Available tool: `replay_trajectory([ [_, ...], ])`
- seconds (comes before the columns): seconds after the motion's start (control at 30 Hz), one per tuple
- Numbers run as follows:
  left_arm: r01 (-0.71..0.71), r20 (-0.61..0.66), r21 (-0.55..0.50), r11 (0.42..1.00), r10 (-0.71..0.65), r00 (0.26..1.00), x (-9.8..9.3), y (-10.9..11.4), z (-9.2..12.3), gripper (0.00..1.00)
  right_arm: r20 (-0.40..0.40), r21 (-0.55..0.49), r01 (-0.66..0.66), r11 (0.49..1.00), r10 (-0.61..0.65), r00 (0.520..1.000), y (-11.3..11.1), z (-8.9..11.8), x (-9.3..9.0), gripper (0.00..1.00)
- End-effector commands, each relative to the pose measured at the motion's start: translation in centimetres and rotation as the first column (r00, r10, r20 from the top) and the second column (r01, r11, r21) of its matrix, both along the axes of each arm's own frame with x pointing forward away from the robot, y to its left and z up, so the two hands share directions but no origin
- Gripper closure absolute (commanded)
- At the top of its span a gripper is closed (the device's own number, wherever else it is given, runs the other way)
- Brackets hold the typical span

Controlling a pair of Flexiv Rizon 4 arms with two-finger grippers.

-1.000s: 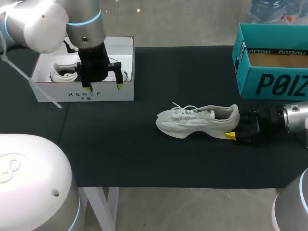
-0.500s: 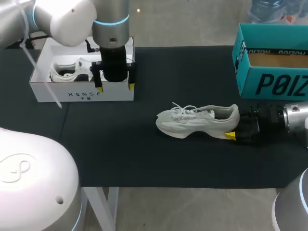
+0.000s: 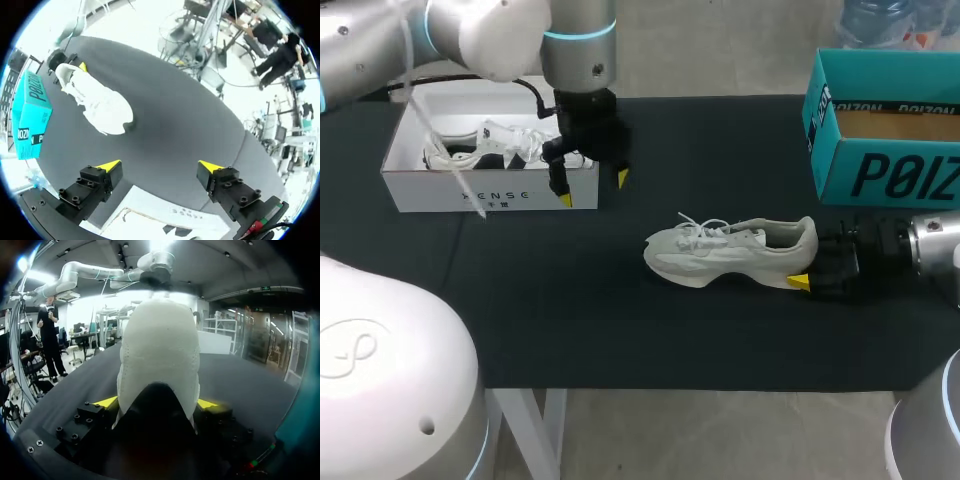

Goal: Take the shoe out of the shoebox, open the shoe tongue, remove and reinsert the insole, then place the shoe into the shoebox

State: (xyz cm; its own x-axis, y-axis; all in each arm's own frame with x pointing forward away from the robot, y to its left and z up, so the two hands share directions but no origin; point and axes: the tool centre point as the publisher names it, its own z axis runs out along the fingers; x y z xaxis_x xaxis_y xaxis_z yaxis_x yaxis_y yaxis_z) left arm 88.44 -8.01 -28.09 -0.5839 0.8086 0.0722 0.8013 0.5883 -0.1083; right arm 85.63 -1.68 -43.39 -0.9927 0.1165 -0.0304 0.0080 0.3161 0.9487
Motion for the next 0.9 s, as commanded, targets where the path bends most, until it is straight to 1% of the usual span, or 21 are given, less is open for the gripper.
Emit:
replay_trajectory([
  [0.03, -0.507, -0.32, 0.075, 0.859, 0.502, 0.803, 0.8, -0.8, 0.0, 0.0, 0.0, -0.003, 0.001, 1.0, -0.001, 1.0, 0.1, -0.3, 0.1, 1.0],
  [0.37, -0.507, -0.32, 0.075, 0.859, 0.502, 0.803, 0.8, -0.8, 0.0, 0.0, 0.0, -0.003, 0.001, 1.0, -0.001, 1.0, 0.1, -0.3, 0.1, 1.0],
  [0.4, -0.671, -0.316, 0.062, 0.739, 0.652, 0.689, 1.1, -1.9, -0.2, 0.0, 0.0, -0.003, 0.001, 1.0, -0.001, 1.0, 0.1, -0.3, 0.1, 1.0],
  [0.43, -0.773, -0.358, 0.067, 0.631, 0.738, 0.571, 1.3, -2.5, -0.3, 0.0, 0.0, -0.003, 0.001, 1.0, -0.001, 1.0, 0.1, -0.3, 0.1, 1.0],
  [0.47, -0.823, -0.364, 0.093, 0.56, 0.789, 0.496, 1.2, -3.0, -0.4, 0.0, 0.0, -0.003, 0.001, 1.0, -0.001, 1.0, 0.1, -0.3, 0.1, 1.0],
  [0.53, -0.863, -0.242, -0.072, 0.501, 0.83, 0.502, 0.5, -3.8, -0.8, 0.0, 0.0, -0.003, 0.001, 1.0, -0.001, 1.0, 0.1, -0.3, 0.1, 1.0],
  [0.57, -0.873, -0.222, -0.083, 0.48, 0.845, 0.486, 0.1, -4.1, -0.8, 0.0, 0.0, -0.003, 0.001, 1.0, -0.001, 1.0, 0.1, -0.3, 0.1, 1.0],
  [0.6, -0.883, -0.17, -0.134, 0.45, 0.867, 0.468, -0.3, -4.4, -0.8, 0.0, 0.0, -0.003, 0.001, 1.0, -0.001, 1.0, 0.1, -0.3, 0.1, 1.0],
  [0.63, -0.88, -0.119, -0.213, 0.425, 0.883, 0.455, -0.7, -4.8, -0.7, 0.0, 0.0, -0.003, 0.001, 1.0, -0.001, 1.0, 0.1, -0.3, 0.1, 1.0],
  [0.7, -0.888, -0.081, -0.233, 0.396, 0.902, 0.424, -1.4, -5.5, -0.6, 0.0, 0.0, -0.003, 0.001, 1.0, -0.001, 1.0, 0.1, -0.3, 0.1, 1.0],
  [0.77, -0.888, -0.056, -0.284, 0.362, 0.918, 0.392, -1.8, -6.1, -0.7, 0.0, 0.0, -0.003, 0.001, 1.0, -0.001, 1.0, 0.1, -0.3, 0.1, 1.0],
  [0.83, -0.906, -0.018, -0.27, 0.326, 0.939, 0.344, -2.0, -6.7, -0.9, 0.0, 0.0, -0.003, 0.001, 1.0, -0.001, 1.0, 0.1, -0.3, 0.1, 1.0],
  [0.9, -0.93, 0.002, -0.259, 0.262, 0.963, 0.27, -1.8, -7.2, -0.8, 0.0, 0.0, -0.003, 0.001, 1.0, -0.001, 1.0, 0.1, -0.3, 0.1, 1.0],
])
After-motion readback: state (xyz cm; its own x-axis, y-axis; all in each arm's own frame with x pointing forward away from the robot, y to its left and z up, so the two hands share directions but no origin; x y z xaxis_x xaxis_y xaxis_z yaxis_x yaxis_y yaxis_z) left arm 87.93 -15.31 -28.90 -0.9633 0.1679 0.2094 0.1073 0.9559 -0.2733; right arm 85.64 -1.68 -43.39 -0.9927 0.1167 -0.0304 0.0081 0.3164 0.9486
